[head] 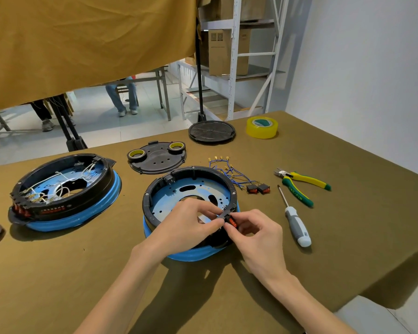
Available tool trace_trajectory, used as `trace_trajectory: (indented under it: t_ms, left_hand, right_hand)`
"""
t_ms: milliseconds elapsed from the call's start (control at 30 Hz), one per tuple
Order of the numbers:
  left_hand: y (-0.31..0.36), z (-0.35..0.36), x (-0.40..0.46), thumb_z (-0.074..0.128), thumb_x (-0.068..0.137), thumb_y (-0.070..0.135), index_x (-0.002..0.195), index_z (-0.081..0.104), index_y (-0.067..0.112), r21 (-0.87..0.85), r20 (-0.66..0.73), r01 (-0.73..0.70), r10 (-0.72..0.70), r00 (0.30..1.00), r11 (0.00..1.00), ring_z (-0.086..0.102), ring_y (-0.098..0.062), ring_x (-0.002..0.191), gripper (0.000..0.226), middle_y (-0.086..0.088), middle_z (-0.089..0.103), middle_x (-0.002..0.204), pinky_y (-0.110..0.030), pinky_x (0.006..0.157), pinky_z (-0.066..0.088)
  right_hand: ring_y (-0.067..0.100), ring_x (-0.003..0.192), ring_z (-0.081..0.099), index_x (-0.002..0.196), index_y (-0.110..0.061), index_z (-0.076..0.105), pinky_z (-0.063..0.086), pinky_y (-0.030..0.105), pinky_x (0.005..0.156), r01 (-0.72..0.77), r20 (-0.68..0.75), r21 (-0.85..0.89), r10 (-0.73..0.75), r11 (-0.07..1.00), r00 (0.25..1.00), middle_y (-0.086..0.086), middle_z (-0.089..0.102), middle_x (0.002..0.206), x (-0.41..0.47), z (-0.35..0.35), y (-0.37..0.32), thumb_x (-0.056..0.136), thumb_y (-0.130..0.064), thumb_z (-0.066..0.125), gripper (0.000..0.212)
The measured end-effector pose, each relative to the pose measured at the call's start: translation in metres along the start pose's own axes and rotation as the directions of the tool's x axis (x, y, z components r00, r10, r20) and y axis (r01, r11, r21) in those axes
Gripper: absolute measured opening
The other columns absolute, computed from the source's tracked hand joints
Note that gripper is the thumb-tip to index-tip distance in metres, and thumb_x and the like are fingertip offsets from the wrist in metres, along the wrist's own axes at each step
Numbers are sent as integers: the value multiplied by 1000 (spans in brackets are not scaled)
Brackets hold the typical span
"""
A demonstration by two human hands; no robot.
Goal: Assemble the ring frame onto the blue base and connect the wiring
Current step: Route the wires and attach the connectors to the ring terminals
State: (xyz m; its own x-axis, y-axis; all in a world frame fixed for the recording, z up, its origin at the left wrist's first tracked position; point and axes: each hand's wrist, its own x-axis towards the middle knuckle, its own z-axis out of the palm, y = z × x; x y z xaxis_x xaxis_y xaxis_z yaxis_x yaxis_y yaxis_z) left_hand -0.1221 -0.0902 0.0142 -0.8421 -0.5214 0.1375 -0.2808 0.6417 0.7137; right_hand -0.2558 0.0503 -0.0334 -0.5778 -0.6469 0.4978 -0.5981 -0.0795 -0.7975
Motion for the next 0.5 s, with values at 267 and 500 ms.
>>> trace_trajectory:
  t_ms: [267, 500]
  left_hand:
    - [2, 5, 5, 62, 98, 42, 112, 79, 33, 42, 45, 81, -83, 996, 996, 65, 13, 88, 23, 27, 72, 92, -6, 66, 48]
    - [7, 16, 14, 55, 89, 71, 88, 78, 35, 169, -23, 180, -179, 984, 969, 65, 2, 83, 42, 13, 75, 84, -21, 63, 52]
  right_hand:
    - [6, 90, 67, 111, -23, 78, 52, 13, 76, 57, 62, -68, -53, 996, 997, -18, 71, 94, 0, -7, 2, 86, -20, 80, 25]
    - [8, 94, 67, 109, -19, 78, 51, 12, 80, 70, 38, -12, -69, 997, 997, -14, 73, 96, 2, -6, 6, 85, -7, 79, 27]
